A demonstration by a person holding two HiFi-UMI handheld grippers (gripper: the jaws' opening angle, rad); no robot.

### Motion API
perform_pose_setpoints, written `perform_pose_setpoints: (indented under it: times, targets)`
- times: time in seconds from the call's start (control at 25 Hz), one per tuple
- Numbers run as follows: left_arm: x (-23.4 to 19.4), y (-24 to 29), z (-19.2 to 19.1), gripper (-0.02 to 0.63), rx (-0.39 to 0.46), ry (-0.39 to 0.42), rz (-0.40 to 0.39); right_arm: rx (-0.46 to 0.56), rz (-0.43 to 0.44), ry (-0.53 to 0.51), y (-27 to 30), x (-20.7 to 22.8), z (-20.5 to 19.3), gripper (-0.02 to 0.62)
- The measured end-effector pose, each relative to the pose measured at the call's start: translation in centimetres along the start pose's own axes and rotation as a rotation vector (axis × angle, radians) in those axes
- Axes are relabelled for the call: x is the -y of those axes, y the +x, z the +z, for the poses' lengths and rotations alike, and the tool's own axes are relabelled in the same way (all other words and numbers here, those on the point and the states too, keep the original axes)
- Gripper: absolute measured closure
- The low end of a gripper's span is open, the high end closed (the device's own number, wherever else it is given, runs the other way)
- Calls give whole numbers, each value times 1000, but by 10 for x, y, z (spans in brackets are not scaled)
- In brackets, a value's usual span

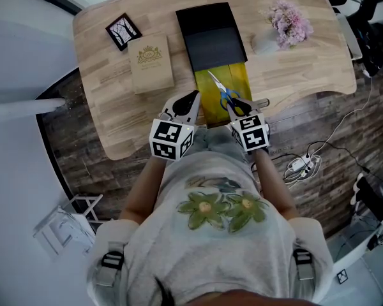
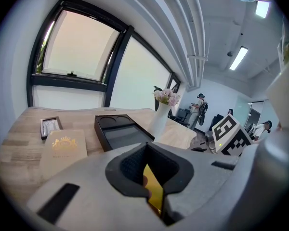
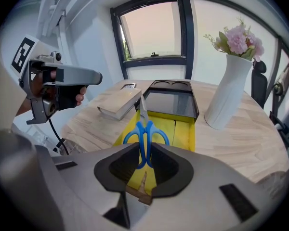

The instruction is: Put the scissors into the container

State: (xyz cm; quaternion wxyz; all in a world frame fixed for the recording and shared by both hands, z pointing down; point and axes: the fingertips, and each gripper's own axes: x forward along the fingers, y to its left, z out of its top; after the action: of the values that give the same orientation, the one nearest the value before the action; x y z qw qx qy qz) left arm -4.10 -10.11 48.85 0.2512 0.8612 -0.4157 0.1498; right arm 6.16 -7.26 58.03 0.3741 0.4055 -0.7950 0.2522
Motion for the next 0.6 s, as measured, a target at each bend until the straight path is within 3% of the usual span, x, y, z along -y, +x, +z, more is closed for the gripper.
perform_pose_setpoints:
  times: [0.6]
  targets:
    - [-4, 0, -7, 598, -9, -11, 28, -24, 21, -10, 15, 4, -3, 520]
